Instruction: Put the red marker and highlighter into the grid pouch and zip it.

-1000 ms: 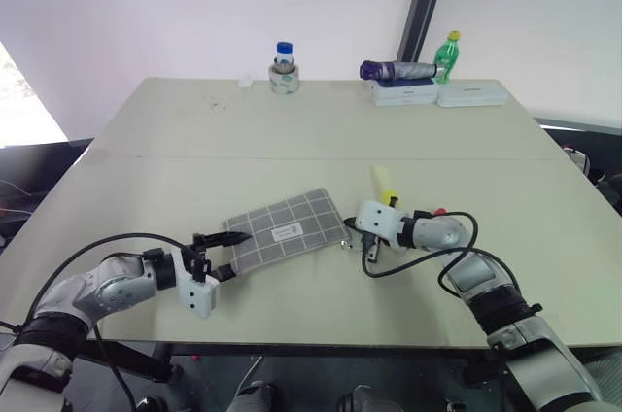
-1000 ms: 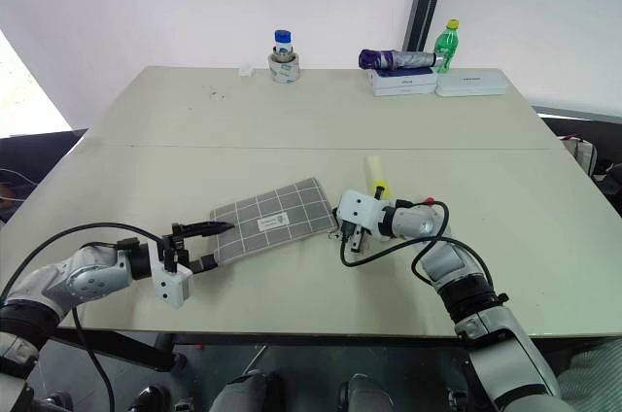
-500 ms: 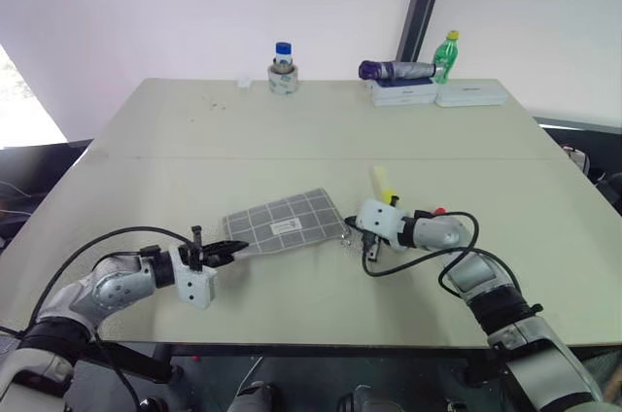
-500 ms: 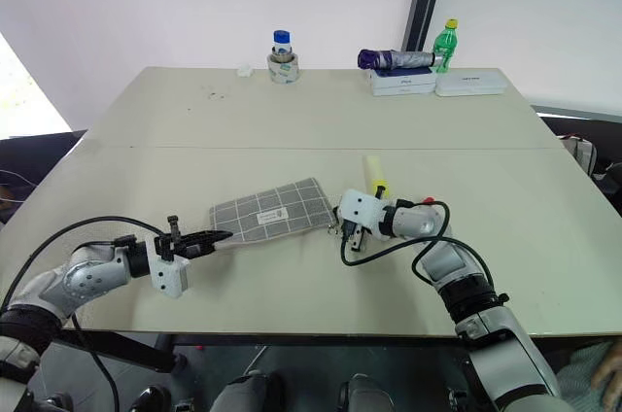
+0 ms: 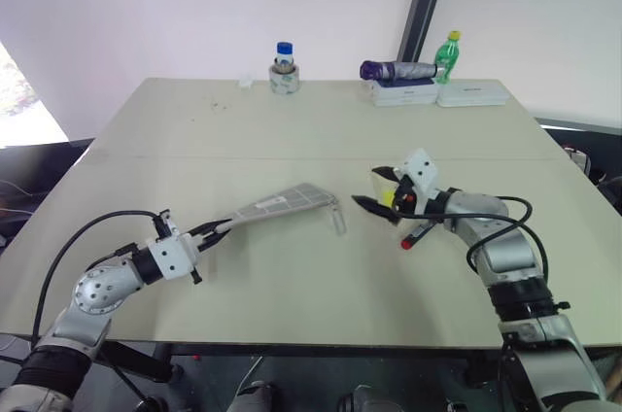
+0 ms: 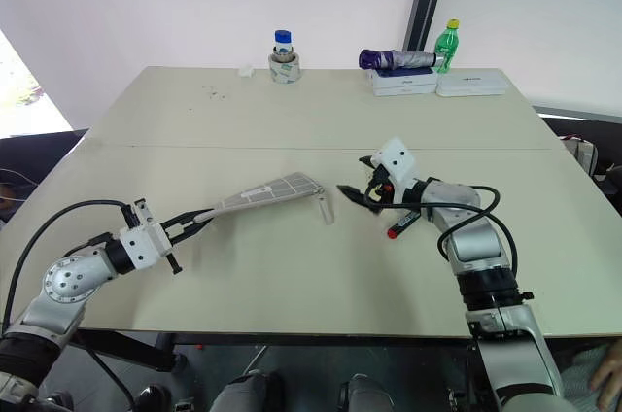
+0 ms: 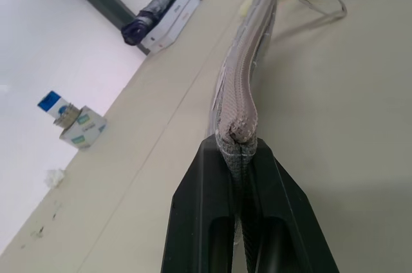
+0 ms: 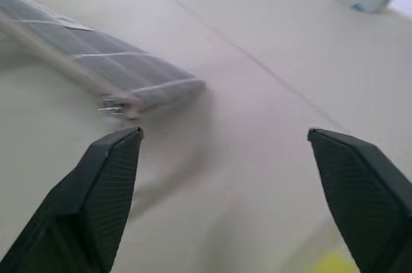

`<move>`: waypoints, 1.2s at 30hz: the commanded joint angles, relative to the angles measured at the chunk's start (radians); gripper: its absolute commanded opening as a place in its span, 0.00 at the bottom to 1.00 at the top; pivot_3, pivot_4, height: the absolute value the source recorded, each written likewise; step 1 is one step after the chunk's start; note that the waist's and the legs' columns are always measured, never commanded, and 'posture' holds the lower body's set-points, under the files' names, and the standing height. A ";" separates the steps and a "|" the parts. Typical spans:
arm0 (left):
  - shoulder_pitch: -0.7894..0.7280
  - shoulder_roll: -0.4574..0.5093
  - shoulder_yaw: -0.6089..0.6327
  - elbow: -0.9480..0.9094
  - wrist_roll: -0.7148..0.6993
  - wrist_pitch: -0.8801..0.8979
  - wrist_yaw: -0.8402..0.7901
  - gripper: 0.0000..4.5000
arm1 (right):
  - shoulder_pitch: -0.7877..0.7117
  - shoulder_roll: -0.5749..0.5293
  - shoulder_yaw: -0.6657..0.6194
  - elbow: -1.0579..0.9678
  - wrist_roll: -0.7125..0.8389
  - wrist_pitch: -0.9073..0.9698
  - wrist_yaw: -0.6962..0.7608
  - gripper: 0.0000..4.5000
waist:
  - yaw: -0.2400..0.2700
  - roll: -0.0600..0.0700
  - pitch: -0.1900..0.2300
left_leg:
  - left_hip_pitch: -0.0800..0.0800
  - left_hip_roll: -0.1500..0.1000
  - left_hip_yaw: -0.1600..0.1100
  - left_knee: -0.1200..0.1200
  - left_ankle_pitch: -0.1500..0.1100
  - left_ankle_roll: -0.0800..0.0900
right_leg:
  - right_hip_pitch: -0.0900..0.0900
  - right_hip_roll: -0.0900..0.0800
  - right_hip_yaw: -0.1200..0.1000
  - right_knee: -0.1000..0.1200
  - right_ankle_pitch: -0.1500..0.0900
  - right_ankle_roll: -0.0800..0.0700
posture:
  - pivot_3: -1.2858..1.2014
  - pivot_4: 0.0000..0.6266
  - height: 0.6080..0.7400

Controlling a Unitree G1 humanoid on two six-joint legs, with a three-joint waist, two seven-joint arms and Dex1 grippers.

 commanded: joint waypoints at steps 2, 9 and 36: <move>0.008 -0.022 0.064 -0.062 -0.008 0.026 0.012 0.00 | 0.053 0.036 0.013 -0.128 0.040 0.105 -0.050 0.88 | -0.001 0.000 0.000 | 0.000 0.000 0.000 0.000 0.000 0.000 | 0.000 0.000 0.000 0.000 0.000 0.000 | 0.52 0.24 0.98; 0.015 -0.050 0.078 -0.099 0.018 0.046 0.004 0.00 | 0.098 0.203 0.016 -0.104 0.031 0.116 -0.229 0.88 | -0.004 0.000 0.000 | 0.000 0.000 0.000 -0.001 0.000 0.000 | -0.001 0.000 0.000 0.000 0.000 0.000 | 0.52 0.24 0.98; -0.014 -0.132 0.060 -0.101 0.248 0.070 0.099 0.00 | 0.023 0.162 0.215 -0.076 -0.186 -0.015 -0.285 0.01 | -0.002 0.000 0.000 | 0.000 0.000 0.000 -0.001 0.000 0.000 | -0.001 0.000 0.000 -0.001 0.000 0.000 | 0.52 0.24 0.98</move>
